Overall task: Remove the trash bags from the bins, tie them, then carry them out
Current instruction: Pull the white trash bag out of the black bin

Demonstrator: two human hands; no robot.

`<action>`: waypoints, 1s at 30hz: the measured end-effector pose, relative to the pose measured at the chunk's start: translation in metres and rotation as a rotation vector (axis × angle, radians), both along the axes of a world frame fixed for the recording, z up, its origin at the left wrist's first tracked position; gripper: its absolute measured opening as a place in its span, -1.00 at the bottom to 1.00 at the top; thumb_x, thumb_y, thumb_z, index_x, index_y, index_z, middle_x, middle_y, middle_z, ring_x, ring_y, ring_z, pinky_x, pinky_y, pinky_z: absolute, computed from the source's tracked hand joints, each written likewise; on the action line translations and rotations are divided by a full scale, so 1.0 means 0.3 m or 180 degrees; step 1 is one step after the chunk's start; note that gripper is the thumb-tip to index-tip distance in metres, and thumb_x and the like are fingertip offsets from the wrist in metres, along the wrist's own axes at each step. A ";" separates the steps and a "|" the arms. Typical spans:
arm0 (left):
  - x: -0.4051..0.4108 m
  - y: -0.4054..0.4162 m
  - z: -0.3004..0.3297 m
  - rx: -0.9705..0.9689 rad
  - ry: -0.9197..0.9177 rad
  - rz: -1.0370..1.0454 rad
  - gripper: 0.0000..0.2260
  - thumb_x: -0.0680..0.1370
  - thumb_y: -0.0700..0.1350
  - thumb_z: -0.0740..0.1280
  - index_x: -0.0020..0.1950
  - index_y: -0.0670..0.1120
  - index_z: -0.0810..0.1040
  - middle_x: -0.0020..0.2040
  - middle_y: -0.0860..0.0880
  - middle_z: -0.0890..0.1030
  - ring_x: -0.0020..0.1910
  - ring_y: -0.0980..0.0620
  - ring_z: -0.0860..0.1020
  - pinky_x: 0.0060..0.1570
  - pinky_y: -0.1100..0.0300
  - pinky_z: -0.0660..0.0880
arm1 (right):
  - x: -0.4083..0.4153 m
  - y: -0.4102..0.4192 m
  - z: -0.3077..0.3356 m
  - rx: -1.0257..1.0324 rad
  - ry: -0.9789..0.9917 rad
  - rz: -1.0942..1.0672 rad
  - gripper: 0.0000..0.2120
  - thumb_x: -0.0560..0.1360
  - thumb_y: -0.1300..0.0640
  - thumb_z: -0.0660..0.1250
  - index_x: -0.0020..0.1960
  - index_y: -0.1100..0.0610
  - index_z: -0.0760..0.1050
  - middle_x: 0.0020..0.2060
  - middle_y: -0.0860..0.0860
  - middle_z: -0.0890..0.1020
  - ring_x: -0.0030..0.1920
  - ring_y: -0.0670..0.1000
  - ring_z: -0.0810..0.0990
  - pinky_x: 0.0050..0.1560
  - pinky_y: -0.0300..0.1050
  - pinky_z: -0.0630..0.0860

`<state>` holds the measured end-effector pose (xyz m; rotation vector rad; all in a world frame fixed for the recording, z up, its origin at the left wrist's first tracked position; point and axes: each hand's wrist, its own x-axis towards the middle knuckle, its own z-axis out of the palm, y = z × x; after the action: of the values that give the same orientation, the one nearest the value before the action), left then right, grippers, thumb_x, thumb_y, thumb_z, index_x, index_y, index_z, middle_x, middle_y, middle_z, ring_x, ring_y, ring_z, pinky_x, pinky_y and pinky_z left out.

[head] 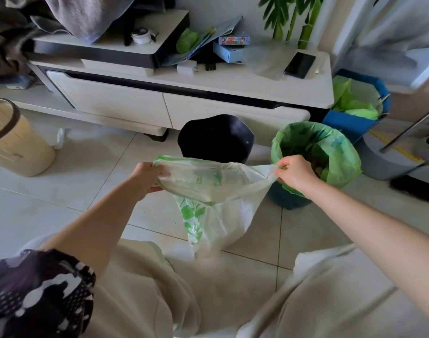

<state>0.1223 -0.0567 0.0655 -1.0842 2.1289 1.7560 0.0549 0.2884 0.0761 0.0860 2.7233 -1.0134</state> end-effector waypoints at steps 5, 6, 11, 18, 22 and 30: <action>0.029 -0.019 -0.014 -0.0481 -0.0173 -0.0119 -0.86 0.51 -0.31 0.32 0.05 -0.27 0.58 -0.15 -0.18 0.66 -0.27 -0.05 0.62 -0.41 0.20 0.61 | 0.015 0.018 -0.018 -0.0130 -0.0320 -0.0037 -0.77 0.52 0.26 0.33 0.16 0.24 0.56 0.03 0.15 0.60 -0.07 0.09 0.66 -0.06 -0.11 0.63; 0.028 -0.021 -0.013 -0.0712 -0.0138 -0.0159 -0.86 0.50 -0.30 0.32 0.03 -0.26 0.59 -0.20 -0.17 0.67 -0.30 -0.04 0.61 -0.41 0.21 0.61 | 0.019 0.022 -0.015 -0.0153 -0.0362 -0.0021 -0.76 0.51 0.26 0.34 0.17 0.24 0.55 0.05 0.15 0.58 -0.06 0.09 0.66 -0.04 -0.08 0.64; 0.040 0.023 0.018 -0.2334 -0.0212 -0.0869 -0.87 0.40 -0.23 0.23 -0.23 -0.17 0.57 -0.28 -0.18 0.62 -0.33 -0.16 0.57 -0.37 0.13 0.52 | 0.029 0.043 0.001 -0.0222 -0.0733 0.0095 -0.69 0.49 0.26 0.37 0.23 0.24 0.51 0.05 0.13 0.55 -0.12 0.08 0.65 -0.26 -0.18 0.63; 0.008 0.137 0.008 -0.3037 -0.0450 -0.1497 -0.83 0.37 -0.28 0.28 -0.07 -0.19 0.55 -0.18 -0.16 0.57 -0.24 -0.17 0.56 -0.27 0.07 0.55 | 0.037 0.147 0.005 -0.0096 -0.0826 0.0313 -0.79 0.45 0.22 0.41 0.08 0.18 0.59 -0.14 0.11 0.66 -0.20 0.00 0.68 -0.23 -0.18 0.64; -0.047 0.250 0.024 -0.3131 -0.0121 -0.1587 -0.63 0.40 -0.26 0.37 0.20 -0.11 0.53 0.12 -0.14 0.55 0.03 -0.17 0.53 -0.15 0.06 0.45 | 0.014 0.229 0.022 -0.0171 -0.0838 0.0320 -0.86 0.48 0.20 0.35 0.02 0.20 0.60 -0.17 0.15 0.70 -0.14 0.03 0.70 -0.08 -0.09 0.66; -0.199 0.551 0.035 -0.2315 0.0752 -0.1789 -0.80 0.42 -0.25 0.36 0.01 -0.10 0.65 -0.07 -0.03 0.68 0.00 -0.03 0.60 0.02 0.20 0.47 | -0.064 0.459 -0.012 -0.0383 -0.0745 -0.0116 -0.89 0.52 0.22 0.28 -0.06 0.20 0.58 -0.15 0.18 0.69 -0.09 0.10 0.69 -0.05 -0.03 0.65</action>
<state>0.0626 0.1088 0.0760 -0.2909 2.9346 0.9004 0.0358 0.4262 0.0725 0.2195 2.4536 -1.0999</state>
